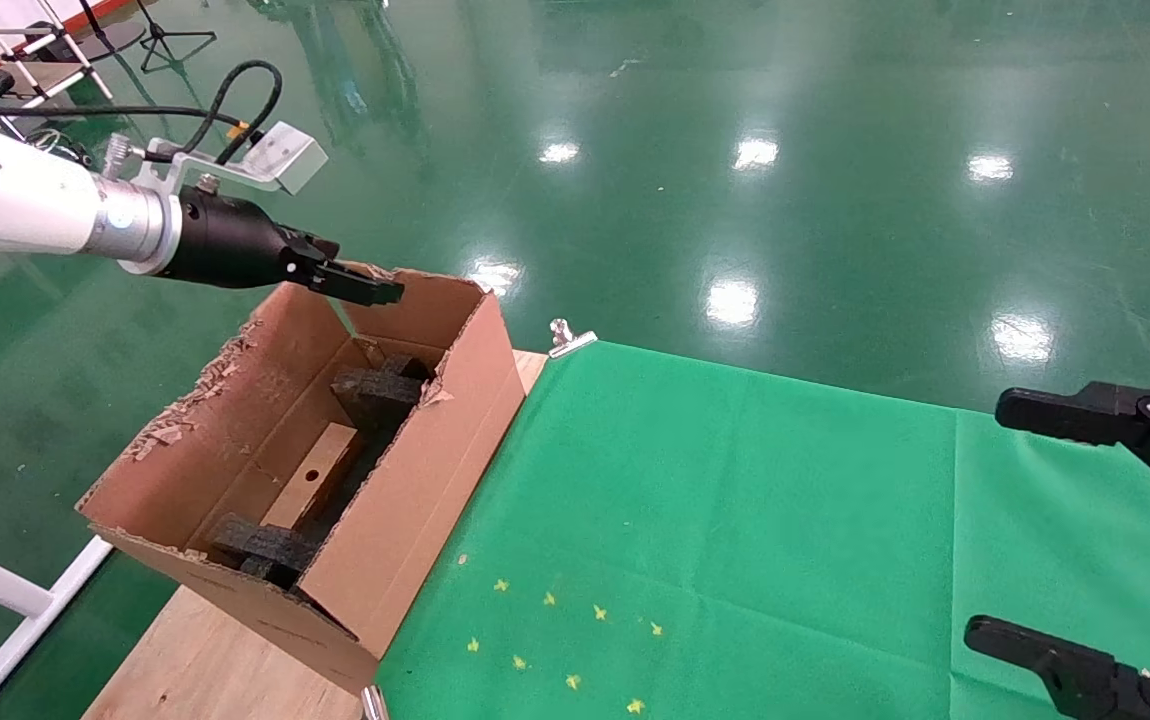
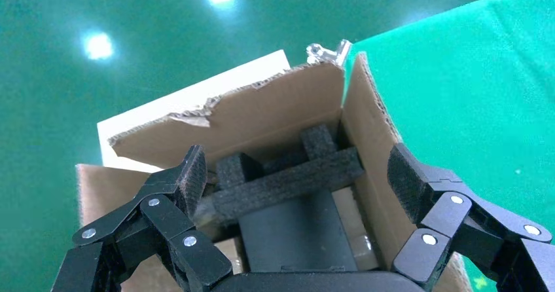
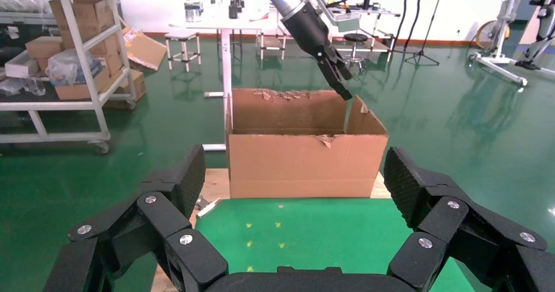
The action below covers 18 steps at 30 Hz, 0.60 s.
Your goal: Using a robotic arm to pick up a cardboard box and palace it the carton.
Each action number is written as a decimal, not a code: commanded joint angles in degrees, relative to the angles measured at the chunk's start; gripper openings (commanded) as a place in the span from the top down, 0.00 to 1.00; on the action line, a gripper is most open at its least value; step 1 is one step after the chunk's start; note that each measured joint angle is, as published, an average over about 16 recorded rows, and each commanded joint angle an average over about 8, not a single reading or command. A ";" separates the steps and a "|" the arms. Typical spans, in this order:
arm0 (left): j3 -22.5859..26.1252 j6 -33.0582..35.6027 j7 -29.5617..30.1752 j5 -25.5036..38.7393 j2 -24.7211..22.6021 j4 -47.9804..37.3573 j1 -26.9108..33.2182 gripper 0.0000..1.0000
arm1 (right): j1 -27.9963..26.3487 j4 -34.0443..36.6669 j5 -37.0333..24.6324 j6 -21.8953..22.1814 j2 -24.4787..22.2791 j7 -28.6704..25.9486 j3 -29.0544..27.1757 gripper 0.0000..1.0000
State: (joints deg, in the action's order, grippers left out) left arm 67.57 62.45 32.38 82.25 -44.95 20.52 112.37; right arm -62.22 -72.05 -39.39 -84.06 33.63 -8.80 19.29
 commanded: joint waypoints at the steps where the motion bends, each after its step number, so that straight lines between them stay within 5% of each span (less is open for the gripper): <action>1: -0.04 0.17 0.04 -0.16 0.13 0.10 0.05 0.00 | 0.00 0.00 0.00 0.00 0.00 0.00 0.00 0.00; 18: -11.42 5.18 -4.80 -8.94 2.14 11.69 -11.36 0.00 | 0.00 0.01 0.01 0.00 0.00 0.01 0.01 0.00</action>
State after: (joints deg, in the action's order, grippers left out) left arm 56.14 67.63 27.58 73.31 -42.81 32.23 100.99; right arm -62.22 -72.04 -39.38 -84.06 33.63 -8.79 19.30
